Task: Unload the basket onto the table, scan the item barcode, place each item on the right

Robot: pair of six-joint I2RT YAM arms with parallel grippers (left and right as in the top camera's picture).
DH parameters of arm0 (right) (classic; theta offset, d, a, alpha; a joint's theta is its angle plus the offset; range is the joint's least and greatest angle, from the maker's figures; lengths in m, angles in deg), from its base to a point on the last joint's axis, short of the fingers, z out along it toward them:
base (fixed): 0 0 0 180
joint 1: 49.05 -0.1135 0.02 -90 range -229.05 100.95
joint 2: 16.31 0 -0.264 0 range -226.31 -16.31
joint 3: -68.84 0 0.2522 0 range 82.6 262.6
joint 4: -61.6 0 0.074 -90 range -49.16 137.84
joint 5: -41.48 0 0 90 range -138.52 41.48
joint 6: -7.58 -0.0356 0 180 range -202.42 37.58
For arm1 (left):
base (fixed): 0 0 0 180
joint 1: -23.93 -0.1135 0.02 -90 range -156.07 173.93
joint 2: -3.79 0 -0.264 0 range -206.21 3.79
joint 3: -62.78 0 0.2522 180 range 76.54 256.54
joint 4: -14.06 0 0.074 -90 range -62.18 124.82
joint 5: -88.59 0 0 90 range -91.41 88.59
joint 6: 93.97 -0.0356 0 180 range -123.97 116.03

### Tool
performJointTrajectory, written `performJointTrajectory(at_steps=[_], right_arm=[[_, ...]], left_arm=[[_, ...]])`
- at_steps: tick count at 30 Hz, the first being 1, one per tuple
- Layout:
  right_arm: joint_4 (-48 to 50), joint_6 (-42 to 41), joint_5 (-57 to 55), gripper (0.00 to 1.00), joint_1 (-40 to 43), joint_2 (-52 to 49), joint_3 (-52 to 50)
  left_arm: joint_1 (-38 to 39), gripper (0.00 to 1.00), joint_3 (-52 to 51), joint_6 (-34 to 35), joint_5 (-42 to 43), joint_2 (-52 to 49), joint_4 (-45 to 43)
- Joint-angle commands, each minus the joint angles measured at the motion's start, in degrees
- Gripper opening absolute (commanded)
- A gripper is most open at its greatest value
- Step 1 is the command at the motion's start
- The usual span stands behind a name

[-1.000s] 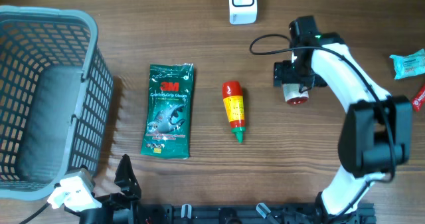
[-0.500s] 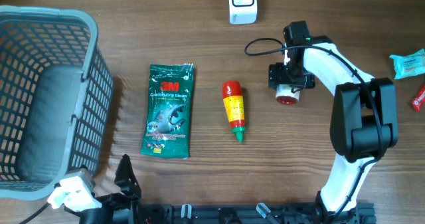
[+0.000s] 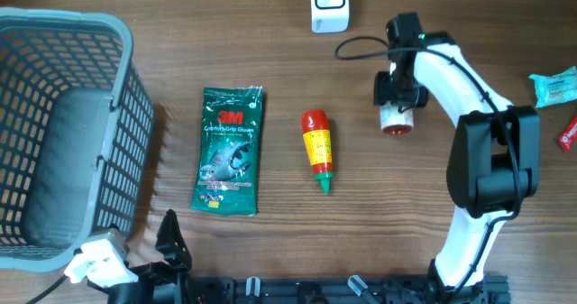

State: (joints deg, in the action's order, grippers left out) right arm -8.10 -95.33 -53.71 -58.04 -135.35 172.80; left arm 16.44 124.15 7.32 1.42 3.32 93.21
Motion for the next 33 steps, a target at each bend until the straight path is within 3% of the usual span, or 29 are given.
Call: performJointTrajectory(at_steps=[1,2,9,12,14,17,18,19,20,22,23,24,25,29,31,33], right_arm=[[-4.6,-8.6,-3.0,0.56,-0.1,-0.3,5.6],[-6.2,-12.2,-3.5,0.60,-0.1,-0.3,5.8],[-20.2,-37.9,-10.3,0.58,-0.2,-0.3,5.8],[-21.3,-38.1,-1.2,0.49,-0.3,-0.3,5.7],[-21.8,-38.0,3.0,0.55,-0.3,-0.3,5.1],[-22.4,-33.5,4.5,0.54,-0.3,-0.3,2.9],[-22.8,-27.7,5.7,0.74,-0.3,-0.3,2.4],[-22.5,-20.8,5.7,0.79,-0.4,-0.3,1.6],[-21.1,-18.1,6.6,0.63,-0.5,-0.3,0.5],[-20.4,-20.1,8.1,0.44,-0.5,-0.4,-1.2],[-21.3,-21.0,8.0,0.42,-0.5,-0.4,-1.4],[-22.1,-23.0,7.7,0.47,-0.5,-0.4,-1.4],[-22.8,-25.4,7.4,0.58,-0.5,-0.4,-1.4],[-22.8,-34.3,2.4,0.66,-0.6,-0.4,-1.4],[-22.0,-34.9,1.4,0.75,-0.6,-0.5,-1.5],[-22.6,-35.2,1.4,0.69,-0.6,-0.7,-1.6]], left_arm=[[0.2,1.00,0.0,0.3,-0.2,0.2,-0.2],[0.2,1.00,0.0,0.3,-0.2,0.2,-0.2],[0.2,1.00,0.0,0.3,-0.2,0.2,-0.2],[0.2,1.00,0.0,0.3,-0.2,0.2,-0.2],[0.2,1.00,0.0,0.3,-0.2,0.2,-0.2],[0.2,1.00,0.0,0.3,-0.2,0.2,-0.2],[0.2,1.00,0.0,0.3,-0.2,0.2,-0.2],[0.2,1.00,0.0,0.3,-0.2,0.2,-0.2],[0.2,1.00,0.0,0.3,-0.2,0.2,-0.2],[0.2,1.00,0.0,0.3,-0.2,0.2,-0.2],[0.2,1.00,0.0,0.3,-0.2,0.2,-0.2],[0.2,1.00,0.0,0.3,-0.2,0.2,-0.2],[0.2,1.00,0.0,0.3,-0.2,0.2,-0.2],[0.2,1.00,0.0,0.3,-0.2,0.2,-0.2],[0.2,1.00,0.0,0.3,-0.2,0.2,-0.2],[0.2,1.00,0.0,0.3,-0.2,0.2,-0.2]])
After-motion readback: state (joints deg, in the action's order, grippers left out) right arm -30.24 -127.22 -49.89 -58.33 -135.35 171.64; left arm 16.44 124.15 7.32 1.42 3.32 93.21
